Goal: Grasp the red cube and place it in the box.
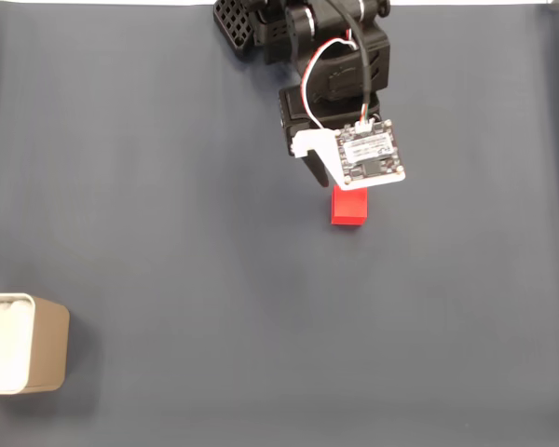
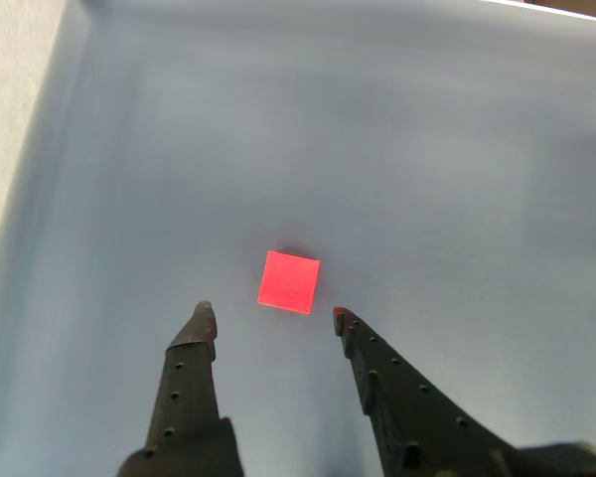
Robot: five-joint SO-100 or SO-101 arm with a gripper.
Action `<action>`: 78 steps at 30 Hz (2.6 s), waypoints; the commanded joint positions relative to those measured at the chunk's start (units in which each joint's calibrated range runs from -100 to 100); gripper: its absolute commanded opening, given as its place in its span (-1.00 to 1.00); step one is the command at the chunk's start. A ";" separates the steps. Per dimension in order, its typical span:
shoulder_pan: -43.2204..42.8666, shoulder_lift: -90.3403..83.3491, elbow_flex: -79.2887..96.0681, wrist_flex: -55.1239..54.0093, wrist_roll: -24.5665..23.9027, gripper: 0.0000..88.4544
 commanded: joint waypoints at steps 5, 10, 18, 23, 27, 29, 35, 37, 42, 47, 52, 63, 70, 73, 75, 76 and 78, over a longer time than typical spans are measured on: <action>0.36 1.43 0.48 -2.35 -0.78 -0.36; 0.22 2.99 0.94 -4.08 -0.88 -0.36; 0.36 6.20 1.58 -6.70 -1.27 -0.36; 0.22 8.10 1.48 -7.93 -1.32 -0.36; 0.00 8.97 1.48 -8.26 -1.37 -0.36; -0.07 9.49 1.58 -8.50 -1.42 -0.36; -0.35 10.70 1.67 -9.40 -1.66 -0.36; -0.64 11.14 1.67 -9.49 -1.81 -0.36; -1.63 12.00 1.76 -10.06 -2.34 -0.36; -2.13 12.87 1.48 -10.71 -2.59 -0.36; -2.13 13.65 1.39 -11.29 -2.49 -0.37; -1.91 15.99 0.48 -12.85 -2.34 -0.37; -1.77 17.63 -0.61 -13.50 -2.30 -0.37; -1.77 17.89 -0.80 -13.91 -2.34 -0.37; -1.77 18.07 -0.80 -13.99 -2.39 -0.37; -1.77 18.15 -0.80 -13.99 -2.39 -0.37; -1.84 18.24 -0.89 -14.08 -2.44 -0.37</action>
